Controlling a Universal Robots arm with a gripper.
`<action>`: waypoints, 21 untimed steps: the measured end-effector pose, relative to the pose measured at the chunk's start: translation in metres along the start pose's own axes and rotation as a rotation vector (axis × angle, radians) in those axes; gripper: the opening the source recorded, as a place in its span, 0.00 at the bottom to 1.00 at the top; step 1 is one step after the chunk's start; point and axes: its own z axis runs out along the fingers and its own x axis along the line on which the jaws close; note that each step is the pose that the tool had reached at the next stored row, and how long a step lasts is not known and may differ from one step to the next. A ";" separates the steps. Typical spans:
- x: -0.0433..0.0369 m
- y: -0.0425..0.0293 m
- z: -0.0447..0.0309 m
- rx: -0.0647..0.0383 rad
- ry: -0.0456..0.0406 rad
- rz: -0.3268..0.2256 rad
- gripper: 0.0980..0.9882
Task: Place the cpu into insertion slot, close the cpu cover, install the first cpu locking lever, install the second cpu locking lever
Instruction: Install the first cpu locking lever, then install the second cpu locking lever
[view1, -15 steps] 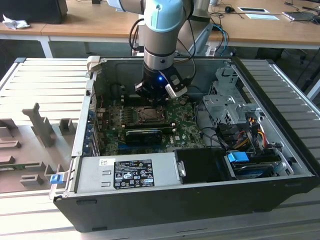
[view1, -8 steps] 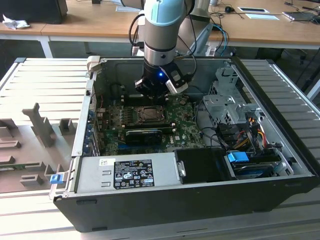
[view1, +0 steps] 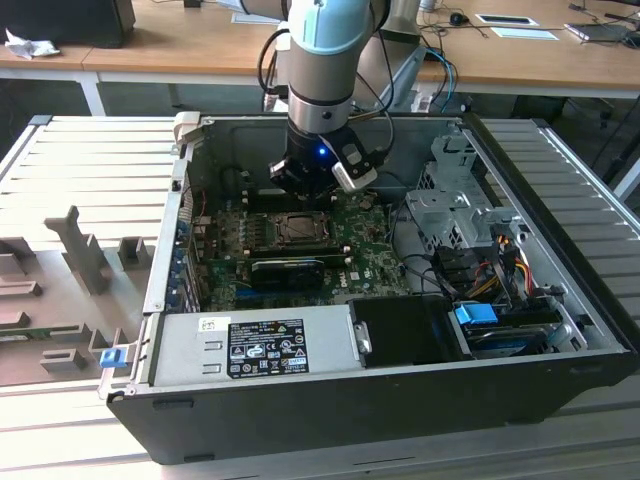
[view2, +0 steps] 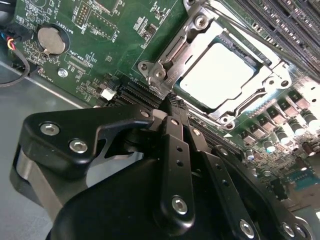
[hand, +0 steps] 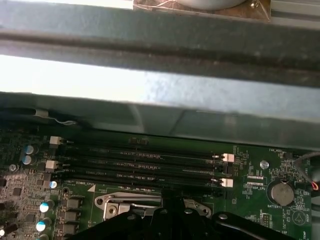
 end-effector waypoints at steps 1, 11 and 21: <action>0.0000 -0.0004 -0.0001 0.000 0.0000 0.000 0.01; 0.0008 -0.0086 -0.0015 0.000 0.0001 0.000 0.01; 0.0012 -0.0129 -0.0071 0.000 0.0001 0.000 0.01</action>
